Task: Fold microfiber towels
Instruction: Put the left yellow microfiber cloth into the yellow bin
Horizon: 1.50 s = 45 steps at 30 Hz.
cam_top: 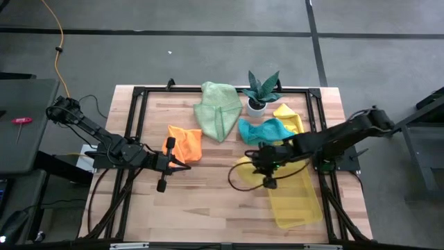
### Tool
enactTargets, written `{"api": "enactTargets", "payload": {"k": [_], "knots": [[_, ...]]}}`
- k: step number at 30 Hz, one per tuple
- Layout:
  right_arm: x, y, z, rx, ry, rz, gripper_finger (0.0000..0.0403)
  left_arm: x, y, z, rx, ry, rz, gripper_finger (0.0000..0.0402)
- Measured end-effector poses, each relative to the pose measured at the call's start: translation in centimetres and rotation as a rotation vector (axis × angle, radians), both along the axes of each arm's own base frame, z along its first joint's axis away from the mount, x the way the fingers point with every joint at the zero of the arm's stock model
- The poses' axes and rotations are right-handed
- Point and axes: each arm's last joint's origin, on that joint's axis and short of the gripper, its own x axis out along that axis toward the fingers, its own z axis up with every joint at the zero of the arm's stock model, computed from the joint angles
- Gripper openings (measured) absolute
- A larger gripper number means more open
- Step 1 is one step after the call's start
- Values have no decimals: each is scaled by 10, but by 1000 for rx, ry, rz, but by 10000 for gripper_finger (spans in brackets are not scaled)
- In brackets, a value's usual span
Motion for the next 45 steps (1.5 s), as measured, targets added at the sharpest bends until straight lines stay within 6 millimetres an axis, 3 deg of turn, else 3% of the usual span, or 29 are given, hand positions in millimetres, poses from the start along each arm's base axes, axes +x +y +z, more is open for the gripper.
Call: {"api": "enactTargets", "payload": {"k": [6, 9, 12, 17, 23, 30, 38, 45], "knots": [[-17, 23, 59, 11, 52, 142, 0, 0, 0, 0, 2, -1, 15, 0], [-32, 32, 71, 13, 140, 215, 0, 0, 0, 0, -3, 0, 17, 0], [-48, 35, 70, -38, 277, 251, 0, 0, 0, 0, -5, 2, 17, 0], [-66, 35, 51, -93, 475, 274, 0, 0, 1, 0, -5, 2, 18, 0], [-71, 37, 10, 42, 605, 323, 0, 0, 1, 0, -5, 0, 20, 0], [-70, 39, -25, 148, 575, 420, 0, 0, 1, 0, -15, 0, 23, 0], [-79, 19, -64, 102, 614, 451, 0, 0, 1, 0, -14, -1, 26, 0], [-73, 12, -77, 60, 525, 439, 0, 0, 1, 0, -13, -1, 26, 0]]}}
